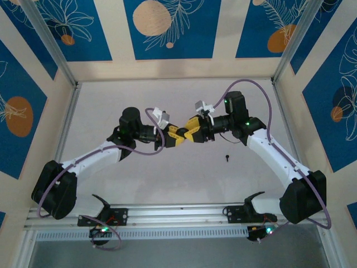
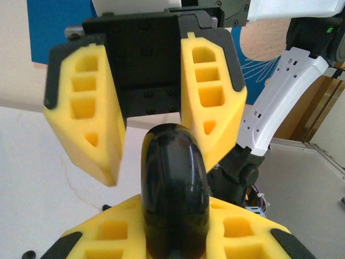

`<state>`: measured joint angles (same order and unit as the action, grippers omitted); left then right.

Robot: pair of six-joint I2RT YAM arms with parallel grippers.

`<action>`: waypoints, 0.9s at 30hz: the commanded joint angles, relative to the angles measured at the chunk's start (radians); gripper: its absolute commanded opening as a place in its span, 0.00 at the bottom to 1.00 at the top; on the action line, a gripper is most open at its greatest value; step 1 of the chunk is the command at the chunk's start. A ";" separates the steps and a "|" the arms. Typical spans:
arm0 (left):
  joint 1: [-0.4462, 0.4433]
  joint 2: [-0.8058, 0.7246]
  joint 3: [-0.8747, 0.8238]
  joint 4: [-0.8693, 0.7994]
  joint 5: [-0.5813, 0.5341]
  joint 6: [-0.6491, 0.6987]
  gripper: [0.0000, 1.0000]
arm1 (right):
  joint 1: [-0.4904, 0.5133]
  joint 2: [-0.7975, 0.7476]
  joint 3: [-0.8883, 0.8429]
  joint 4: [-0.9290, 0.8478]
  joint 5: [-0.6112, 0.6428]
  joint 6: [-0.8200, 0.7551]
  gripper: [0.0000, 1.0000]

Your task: Insert wireless bluetooth earbuds into charging case

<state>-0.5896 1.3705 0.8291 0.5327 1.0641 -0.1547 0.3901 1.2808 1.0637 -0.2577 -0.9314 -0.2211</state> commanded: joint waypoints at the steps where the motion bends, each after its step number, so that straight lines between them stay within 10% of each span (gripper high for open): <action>1: -0.008 -0.024 0.027 -0.073 0.025 0.071 0.18 | -0.028 -0.020 -0.026 0.078 0.048 0.077 0.40; 15: -0.011 -0.050 0.018 -0.239 -0.055 0.236 0.19 | -0.100 -0.005 -0.010 0.041 0.141 0.227 0.39; 27: -0.013 0.000 -0.033 -0.323 -0.192 0.380 0.18 | -0.189 0.119 0.062 -0.551 0.663 0.456 0.35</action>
<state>-0.5919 1.3510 0.8116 0.2356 0.8898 0.1703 0.2226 1.3586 1.1137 -0.5846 -0.4507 0.1295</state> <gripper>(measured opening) 0.190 0.354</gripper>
